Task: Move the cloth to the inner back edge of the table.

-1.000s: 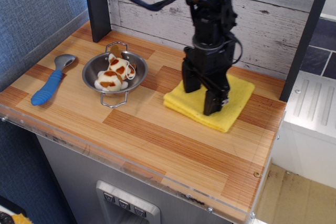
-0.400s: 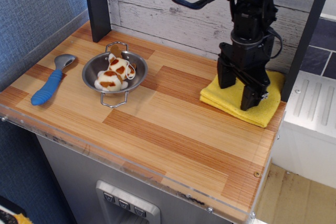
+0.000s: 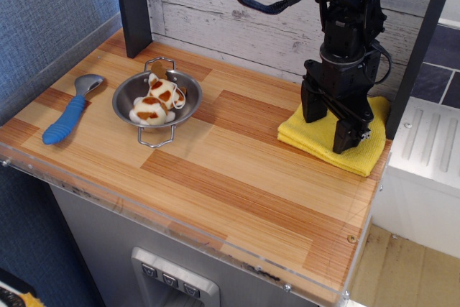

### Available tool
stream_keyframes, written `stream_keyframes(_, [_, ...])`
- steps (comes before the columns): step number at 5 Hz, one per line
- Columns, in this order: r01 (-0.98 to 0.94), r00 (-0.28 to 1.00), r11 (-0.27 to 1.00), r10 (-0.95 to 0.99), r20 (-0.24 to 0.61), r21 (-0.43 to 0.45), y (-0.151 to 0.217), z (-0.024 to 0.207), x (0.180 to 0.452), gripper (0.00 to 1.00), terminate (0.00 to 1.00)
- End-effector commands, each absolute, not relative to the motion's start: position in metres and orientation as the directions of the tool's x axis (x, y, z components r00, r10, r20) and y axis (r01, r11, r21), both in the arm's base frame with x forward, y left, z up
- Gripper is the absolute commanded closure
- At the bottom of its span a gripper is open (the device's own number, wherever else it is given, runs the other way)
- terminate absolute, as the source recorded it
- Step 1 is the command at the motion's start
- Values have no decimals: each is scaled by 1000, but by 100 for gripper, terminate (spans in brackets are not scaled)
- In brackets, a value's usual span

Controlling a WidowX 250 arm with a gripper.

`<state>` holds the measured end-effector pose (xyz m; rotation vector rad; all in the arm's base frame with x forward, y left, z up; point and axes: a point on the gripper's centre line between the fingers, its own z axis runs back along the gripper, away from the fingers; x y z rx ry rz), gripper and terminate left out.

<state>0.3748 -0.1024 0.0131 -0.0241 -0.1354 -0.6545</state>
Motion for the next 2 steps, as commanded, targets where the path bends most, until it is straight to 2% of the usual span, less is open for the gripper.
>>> stream_keyframes(1, [574,791,818,-568,226,46,-95,76,384,0,0])
stream_keyframes(2, [554,793,831,-544,276,46,-94,111,387,0,0])
